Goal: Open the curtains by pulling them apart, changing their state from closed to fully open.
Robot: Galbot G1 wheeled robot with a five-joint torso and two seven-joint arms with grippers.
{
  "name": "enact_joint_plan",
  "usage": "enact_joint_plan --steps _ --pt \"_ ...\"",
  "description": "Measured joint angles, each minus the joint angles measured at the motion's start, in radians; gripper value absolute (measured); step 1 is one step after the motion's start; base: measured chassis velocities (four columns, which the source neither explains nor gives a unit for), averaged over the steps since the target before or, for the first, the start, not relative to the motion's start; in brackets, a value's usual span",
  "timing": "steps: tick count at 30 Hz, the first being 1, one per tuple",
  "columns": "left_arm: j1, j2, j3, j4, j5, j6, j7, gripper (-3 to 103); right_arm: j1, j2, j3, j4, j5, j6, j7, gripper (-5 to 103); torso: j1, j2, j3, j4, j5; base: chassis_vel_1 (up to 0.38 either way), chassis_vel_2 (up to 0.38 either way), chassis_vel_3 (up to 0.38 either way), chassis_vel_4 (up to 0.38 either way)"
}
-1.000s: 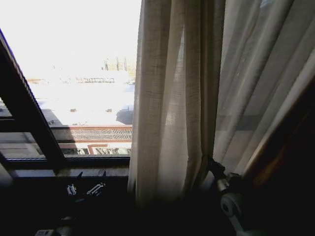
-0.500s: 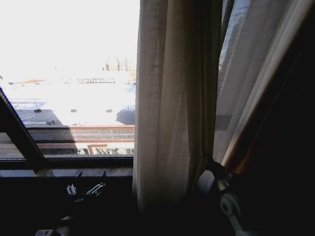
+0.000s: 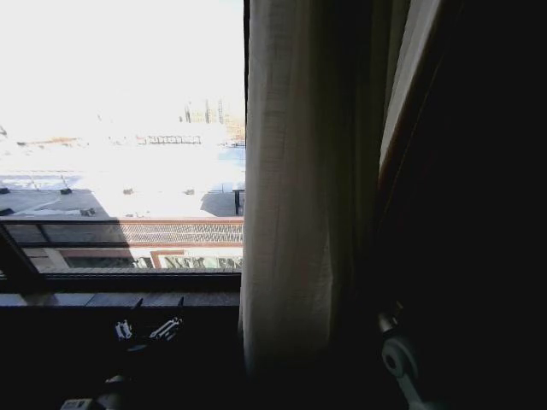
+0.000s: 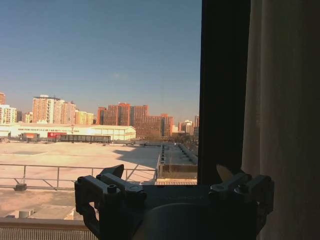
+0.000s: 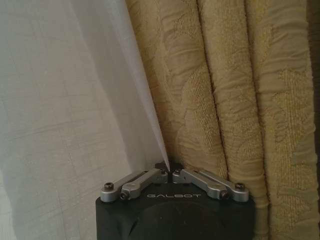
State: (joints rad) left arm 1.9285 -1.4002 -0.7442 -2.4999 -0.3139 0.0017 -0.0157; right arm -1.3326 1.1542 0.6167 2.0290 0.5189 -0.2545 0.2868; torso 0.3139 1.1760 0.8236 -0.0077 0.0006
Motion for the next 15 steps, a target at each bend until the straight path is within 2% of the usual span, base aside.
enact_joint_plan --steps 4,7,8,11,13,14,15 --pt "0.000 0.000 0.001 0.000 0.000 0.000 0.000 100 -0.003 -0.001 0.002 -0.001 -0.003 -0.001 0.009 0 0.000 0.000 0.000 -0.0005 0.0001 -0.039 -0.091 0.075 0.053" --pt "-0.001 0.000 0.000 0.000 0.000 -0.001 0.000 100 -0.003 0.000 0.002 -0.001 -0.020 -0.004 0.009 0 0.000 0.000 0.000 0.0000 -0.0009 0.000 0.000 0.000 0.000" --pt "-0.001 0.000 0.000 0.000 0.000 -0.001 -0.001 100 -0.005 0.000 0.002 -0.002 -0.027 -0.006 0.007 5 0.000 0.000 0.000 0.0000 -0.0015 0.000 0.000 0.000 0.000" --pt "-0.001 0.001 0.000 0.000 0.000 -0.001 -0.001 100 -0.006 0.003 0.002 -0.002 -0.031 -0.006 0.007 10 0.000 0.000 0.000 0.0001 -0.0010 0.027 0.039 -0.023 -0.029" --pt "-0.001 0.001 -0.001 0.000 0.000 -0.002 -0.001 100 -0.013 0.004 0.002 0.002 -0.032 -0.007 0.007 21 0.000 0.000 0.000 0.0000 -0.0006 0.000 0.000 0.000 0.000" --pt "-0.001 0.001 -0.001 0.000 0.000 -0.002 -0.001 100 -0.013 0.004 0.002 0.002 -0.032 -0.007 0.007 21 0.000 0.000 0.000 0.0000 -0.0006 0.000 0.000 0.000 0.000" --pt "-0.001 0.001 -0.001 0.000 0.000 -0.002 -0.001 100 -0.018 0.004 0.002 0.010 -0.033 -0.007 0.007 27 0.000 0.000 0.000 0.0001 -0.0006 0.000 0.000 0.000 0.000"
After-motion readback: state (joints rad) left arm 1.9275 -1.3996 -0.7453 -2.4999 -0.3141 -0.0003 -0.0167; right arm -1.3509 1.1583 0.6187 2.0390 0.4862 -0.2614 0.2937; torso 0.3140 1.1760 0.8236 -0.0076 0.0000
